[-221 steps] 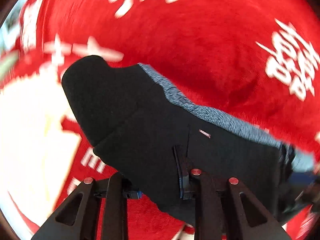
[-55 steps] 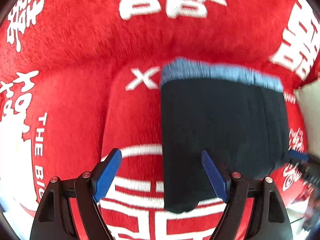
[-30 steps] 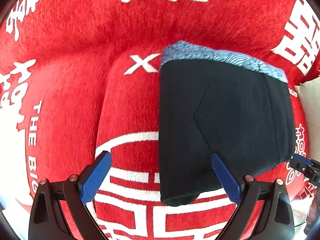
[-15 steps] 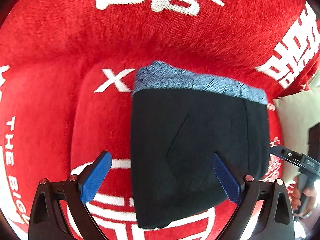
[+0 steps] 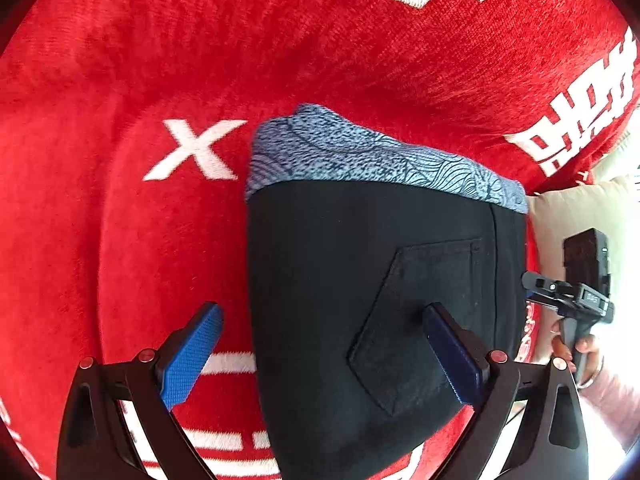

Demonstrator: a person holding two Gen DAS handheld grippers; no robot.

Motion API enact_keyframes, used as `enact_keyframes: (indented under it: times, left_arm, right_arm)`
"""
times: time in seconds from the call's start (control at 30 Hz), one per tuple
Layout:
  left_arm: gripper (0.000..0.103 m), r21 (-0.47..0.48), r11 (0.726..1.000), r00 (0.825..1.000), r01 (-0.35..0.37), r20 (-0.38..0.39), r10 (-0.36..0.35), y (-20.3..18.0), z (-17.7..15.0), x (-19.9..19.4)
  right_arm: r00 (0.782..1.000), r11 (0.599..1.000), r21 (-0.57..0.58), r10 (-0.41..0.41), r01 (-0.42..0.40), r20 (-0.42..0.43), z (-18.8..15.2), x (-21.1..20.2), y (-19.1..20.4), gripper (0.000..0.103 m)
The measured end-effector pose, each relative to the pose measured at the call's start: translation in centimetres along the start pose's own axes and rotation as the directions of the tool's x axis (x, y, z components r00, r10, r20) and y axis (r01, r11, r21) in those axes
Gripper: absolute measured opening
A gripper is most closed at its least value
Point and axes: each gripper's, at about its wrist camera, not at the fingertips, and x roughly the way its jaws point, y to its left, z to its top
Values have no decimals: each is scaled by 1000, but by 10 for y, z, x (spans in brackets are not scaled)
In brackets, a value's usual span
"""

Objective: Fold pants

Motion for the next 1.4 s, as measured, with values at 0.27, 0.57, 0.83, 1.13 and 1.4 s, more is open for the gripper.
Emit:
enact_keyframes:
  times: [0.27, 0.57, 0.83, 1.13, 1.4]
  left_arm:
    - [100, 23, 999, 999, 43, -33, -42, -8, 14, 23]
    - [89, 38, 999, 1000, 14, 5, -15, -27, 7, 28]
    - [53, 31, 999, 997, 11, 73, -14, -34, -4, -5]
    - [53, 20, 1000, 994, -1, 113, -2, -49, -39, -48]
    - [53, 23, 1000, 995, -5, 102, 3, -40, -87, -75]
  right_arm:
    - [996, 995, -67, 67, -71, -58, 17, 12, -1, 70]
    - [994, 997, -18, 76, -77, -81, 25, 17, -2, 61]
    - [995, 995, 22, 95, -94, -34, 19, 6, 20, 40]
    - [987, 989, 5, 145, -145, -65, -8, -9, 43, 39]
    - [987, 990, 1, 143, -144, -75, -61, -16, 70, 39]
